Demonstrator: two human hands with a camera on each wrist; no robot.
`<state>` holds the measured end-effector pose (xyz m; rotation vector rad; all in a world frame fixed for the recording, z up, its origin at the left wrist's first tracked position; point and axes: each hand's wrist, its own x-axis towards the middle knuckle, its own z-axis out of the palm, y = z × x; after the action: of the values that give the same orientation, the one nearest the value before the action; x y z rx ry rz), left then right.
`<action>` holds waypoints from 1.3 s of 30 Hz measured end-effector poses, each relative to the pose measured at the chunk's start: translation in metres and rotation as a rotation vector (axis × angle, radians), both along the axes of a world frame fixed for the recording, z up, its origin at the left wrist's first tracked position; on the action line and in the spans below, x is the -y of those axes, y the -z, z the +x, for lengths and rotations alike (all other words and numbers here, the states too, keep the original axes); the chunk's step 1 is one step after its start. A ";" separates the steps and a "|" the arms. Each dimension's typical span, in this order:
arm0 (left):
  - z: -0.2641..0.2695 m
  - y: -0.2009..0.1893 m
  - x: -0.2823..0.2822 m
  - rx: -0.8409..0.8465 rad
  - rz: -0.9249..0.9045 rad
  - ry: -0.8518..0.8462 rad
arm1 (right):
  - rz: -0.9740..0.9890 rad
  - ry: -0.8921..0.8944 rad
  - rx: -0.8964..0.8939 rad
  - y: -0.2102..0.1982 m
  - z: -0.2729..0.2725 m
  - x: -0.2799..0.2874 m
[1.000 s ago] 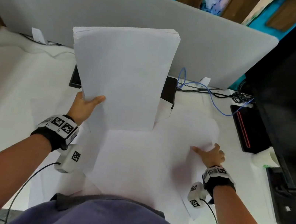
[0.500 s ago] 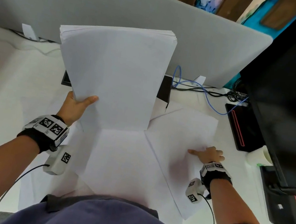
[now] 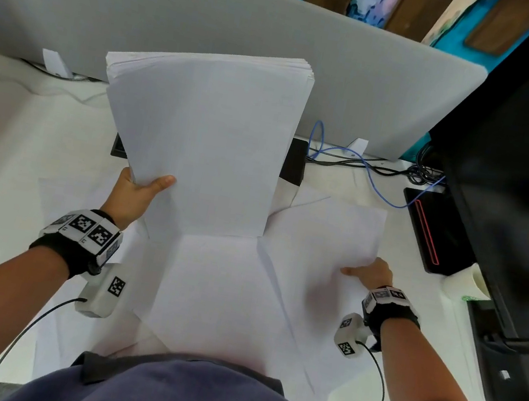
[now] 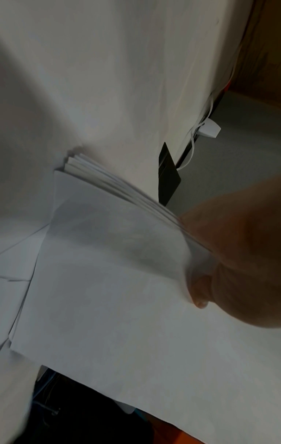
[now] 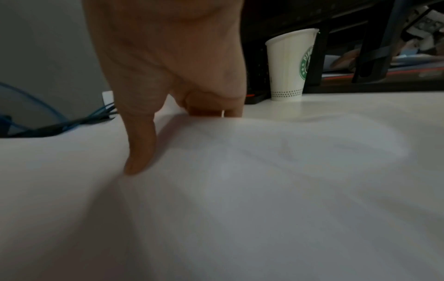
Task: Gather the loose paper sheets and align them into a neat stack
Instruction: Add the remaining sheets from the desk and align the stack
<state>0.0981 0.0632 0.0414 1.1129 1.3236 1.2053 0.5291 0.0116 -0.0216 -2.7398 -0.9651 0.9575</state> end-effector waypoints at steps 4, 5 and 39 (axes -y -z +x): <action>0.000 0.001 -0.001 0.011 -0.002 -0.007 | 0.041 0.068 -0.030 0.003 -0.005 0.004; 0.000 0.001 -0.001 0.014 -0.003 -0.011 | 0.011 0.053 0.012 0.003 -0.010 0.004; -0.002 0.004 -0.004 0.030 -0.068 -0.036 | 0.339 -0.167 0.146 -0.083 -0.022 0.009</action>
<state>0.0963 0.0672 0.0378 1.0228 1.3569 1.1904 0.5072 0.0022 0.0618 -2.4992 -1.2656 0.5541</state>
